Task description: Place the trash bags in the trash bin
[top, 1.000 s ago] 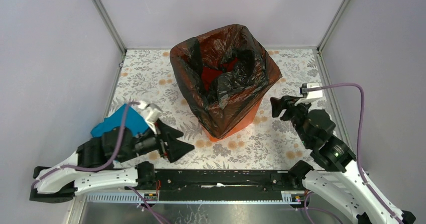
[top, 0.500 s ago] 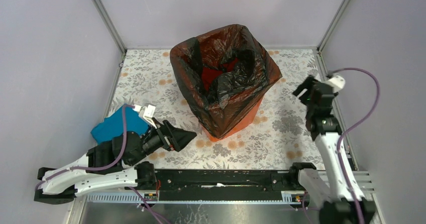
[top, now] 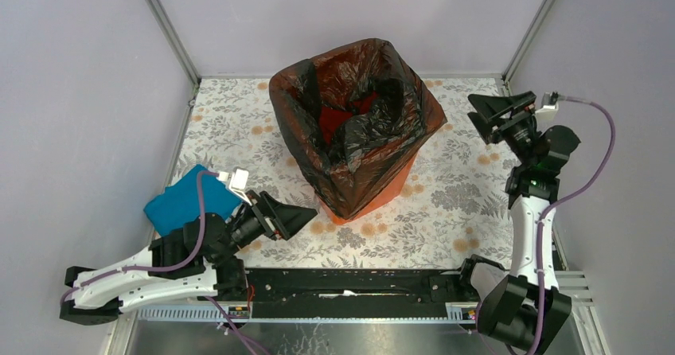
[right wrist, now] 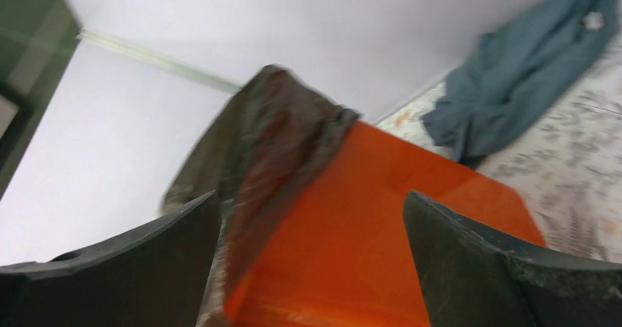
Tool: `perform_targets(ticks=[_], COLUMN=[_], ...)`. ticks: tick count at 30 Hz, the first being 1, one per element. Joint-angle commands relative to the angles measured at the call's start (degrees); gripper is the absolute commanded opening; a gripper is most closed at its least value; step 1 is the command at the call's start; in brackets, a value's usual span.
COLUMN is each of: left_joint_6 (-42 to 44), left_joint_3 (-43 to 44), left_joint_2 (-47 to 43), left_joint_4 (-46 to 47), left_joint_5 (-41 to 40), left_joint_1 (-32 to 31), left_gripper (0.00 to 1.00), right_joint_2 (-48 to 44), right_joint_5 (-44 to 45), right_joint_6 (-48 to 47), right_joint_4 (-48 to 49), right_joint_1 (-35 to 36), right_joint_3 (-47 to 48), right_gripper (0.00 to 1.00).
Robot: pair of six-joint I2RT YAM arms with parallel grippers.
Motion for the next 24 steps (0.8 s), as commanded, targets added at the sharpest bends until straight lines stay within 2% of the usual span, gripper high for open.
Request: perform_targets(ticks=[1,5,10,17,20,24], left_joint_6=[-1.7,-2.2,-2.1,-2.6,-3.2,-3.4], left_joint_3=[-0.4,-0.7,-0.8,0.1,-0.1,0.0], left_joint_2=[0.8,-0.2,-0.3,0.4,-0.1,-0.4], left_joint_4=[5.2,4.1,4.2,3.7,3.6,3.3], left_joint_5=[1.2,0.3,-0.9,-2.1,-2.6,-3.3], left_joint_1=[0.2,0.2,0.2,0.2,0.2,0.2], left_gripper=[0.99,0.99,0.99,0.99,0.99,0.99], right_joint_2=[1.0,5.5,4.9,6.1,6.1,5.0], right_joint_5=[-9.9,-14.8,-10.9,-12.7,-13.9,-13.2], right_joint_6=[6.3,-1.1,-14.4,-13.9,-11.4,-12.3], right_joint_4=[6.8,-1.8,-16.7,-15.3,-12.6,-14.6], right_joint_1=[1.8,8.4,9.9,11.7,13.1,13.5], right_joint_3=[6.1,13.2,17.0,17.5,17.1,17.8], right_gripper=[1.0,0.97,0.88,0.63,0.61,0.57])
